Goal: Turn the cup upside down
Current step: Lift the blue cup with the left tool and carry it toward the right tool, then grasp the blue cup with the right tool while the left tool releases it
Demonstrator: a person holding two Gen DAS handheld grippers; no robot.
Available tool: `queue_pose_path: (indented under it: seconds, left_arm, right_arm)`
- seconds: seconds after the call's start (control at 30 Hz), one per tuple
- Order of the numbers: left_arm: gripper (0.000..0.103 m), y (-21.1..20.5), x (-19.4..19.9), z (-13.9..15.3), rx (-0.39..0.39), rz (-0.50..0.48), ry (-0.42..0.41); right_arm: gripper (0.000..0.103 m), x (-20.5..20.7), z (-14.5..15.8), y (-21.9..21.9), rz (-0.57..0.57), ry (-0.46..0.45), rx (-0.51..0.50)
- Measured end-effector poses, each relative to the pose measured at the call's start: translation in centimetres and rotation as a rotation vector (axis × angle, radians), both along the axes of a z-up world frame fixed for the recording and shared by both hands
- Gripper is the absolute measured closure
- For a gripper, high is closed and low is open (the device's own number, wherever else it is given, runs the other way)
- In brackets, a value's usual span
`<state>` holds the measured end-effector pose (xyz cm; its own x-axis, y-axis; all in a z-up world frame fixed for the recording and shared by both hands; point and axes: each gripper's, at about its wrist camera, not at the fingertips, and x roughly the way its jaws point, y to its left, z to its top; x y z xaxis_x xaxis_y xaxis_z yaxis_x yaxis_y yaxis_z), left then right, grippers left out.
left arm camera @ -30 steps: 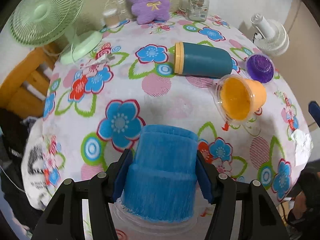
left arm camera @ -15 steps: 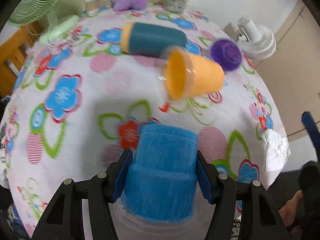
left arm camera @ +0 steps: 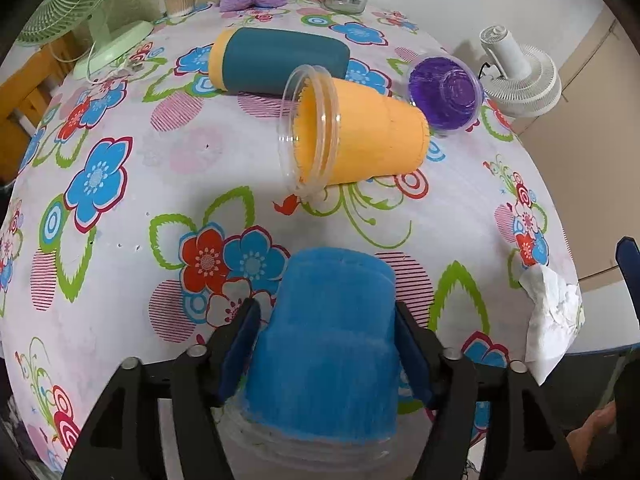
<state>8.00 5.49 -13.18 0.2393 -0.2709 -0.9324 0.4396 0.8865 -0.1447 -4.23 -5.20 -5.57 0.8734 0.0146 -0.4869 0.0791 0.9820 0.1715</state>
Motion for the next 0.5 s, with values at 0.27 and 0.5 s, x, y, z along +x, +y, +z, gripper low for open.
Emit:
queue_pose_path:
  seconds: [0.27, 0.5]
  left_arm:
    - [0.015, 1.4, -0.3, 0.9, -0.02, 0.01, -0.013]
    - [0.012, 5.0, -0.1, 2.5, -0.123, 0.06, -0.013]
  right_arm:
    - [0.0, 0.5, 0.1, 0.9, 0.017, 0.006, 0.016]
    - [0.0, 2.2, 0.6, 2.4, 0.05, 0.024, 0.05]
